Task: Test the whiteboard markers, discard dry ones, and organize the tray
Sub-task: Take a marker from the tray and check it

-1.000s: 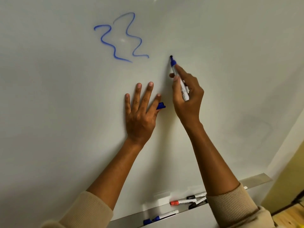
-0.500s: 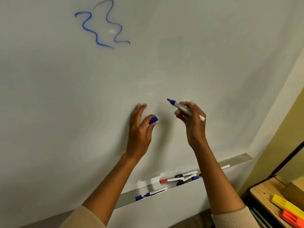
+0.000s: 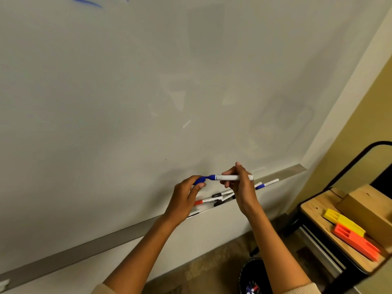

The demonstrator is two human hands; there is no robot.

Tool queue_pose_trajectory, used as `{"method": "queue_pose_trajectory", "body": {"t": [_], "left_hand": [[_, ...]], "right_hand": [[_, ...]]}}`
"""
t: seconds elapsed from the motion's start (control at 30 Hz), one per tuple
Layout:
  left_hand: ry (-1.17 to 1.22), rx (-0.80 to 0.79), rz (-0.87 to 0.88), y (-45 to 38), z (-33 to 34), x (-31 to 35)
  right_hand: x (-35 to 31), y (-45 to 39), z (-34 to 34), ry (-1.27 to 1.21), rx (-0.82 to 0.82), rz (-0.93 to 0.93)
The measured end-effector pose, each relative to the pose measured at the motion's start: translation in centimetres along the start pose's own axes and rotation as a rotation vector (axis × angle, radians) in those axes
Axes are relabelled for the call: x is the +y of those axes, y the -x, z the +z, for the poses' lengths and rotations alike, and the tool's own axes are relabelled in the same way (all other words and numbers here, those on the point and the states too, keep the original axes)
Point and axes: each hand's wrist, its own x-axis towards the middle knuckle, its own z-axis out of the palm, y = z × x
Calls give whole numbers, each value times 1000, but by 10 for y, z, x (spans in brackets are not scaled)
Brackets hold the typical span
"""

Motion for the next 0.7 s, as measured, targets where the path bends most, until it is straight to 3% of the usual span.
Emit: {"method": "queue_pose_trajectory", "body": {"t": [0.2,0.37,0.7], "left_hand": [[-75,-244,-37,-1,20,-7],[-70,-361,-35,-2,40,0],[233,-248,-153,-5,93,18]], "right_hand": [[18,7,-31,63,32,82],[28,10,-48,-43,80,226],[38,28,-60,-255,195,337]]}}
